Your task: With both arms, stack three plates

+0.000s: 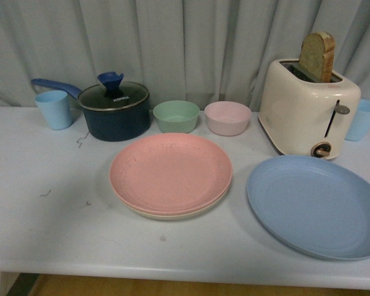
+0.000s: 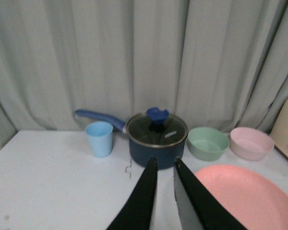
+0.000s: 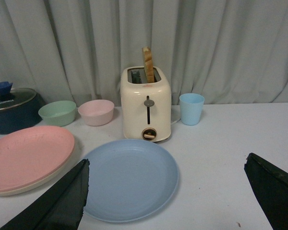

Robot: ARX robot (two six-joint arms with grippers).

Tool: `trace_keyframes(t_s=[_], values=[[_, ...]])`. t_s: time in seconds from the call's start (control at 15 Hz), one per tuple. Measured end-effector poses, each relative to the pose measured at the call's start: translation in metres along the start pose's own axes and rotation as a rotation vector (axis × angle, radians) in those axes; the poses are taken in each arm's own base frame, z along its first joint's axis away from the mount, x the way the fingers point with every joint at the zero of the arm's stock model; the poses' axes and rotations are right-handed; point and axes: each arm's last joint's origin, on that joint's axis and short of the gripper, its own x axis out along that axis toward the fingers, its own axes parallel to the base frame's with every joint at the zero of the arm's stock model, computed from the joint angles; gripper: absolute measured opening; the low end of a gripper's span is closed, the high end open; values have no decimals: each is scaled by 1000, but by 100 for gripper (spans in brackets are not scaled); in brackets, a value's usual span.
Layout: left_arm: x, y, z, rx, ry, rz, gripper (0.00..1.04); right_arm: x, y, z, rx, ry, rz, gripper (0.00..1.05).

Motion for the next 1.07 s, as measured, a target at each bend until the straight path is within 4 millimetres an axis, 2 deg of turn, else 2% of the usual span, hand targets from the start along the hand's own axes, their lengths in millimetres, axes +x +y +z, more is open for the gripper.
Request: trace_keyframes(t_s=[0.07, 0.13, 0.53, 0.87, 0.93, 1.07], values=[[-9, 3, -15, 1, 37, 12, 4, 0, 0, 0, 0, 0, -1, 98], [-18, 4, -24, 2, 50, 17, 2, 0, 0, 0, 0, 0, 0, 98], [-61, 3, -46, 3, 25, 11, 2, 0, 0, 0, 0, 0, 0, 98], [-81, 3, -57, 3, -8, 11, 2, 0, 0, 0, 0, 0, 0, 98], [-82, 3, -62, 3, 29, 11, 2, 0, 0, 0, 0, 0, 0, 98], [-87, 3, -60, 3, 19, 11, 2, 0, 0, 0, 0, 0, 0, 98]])
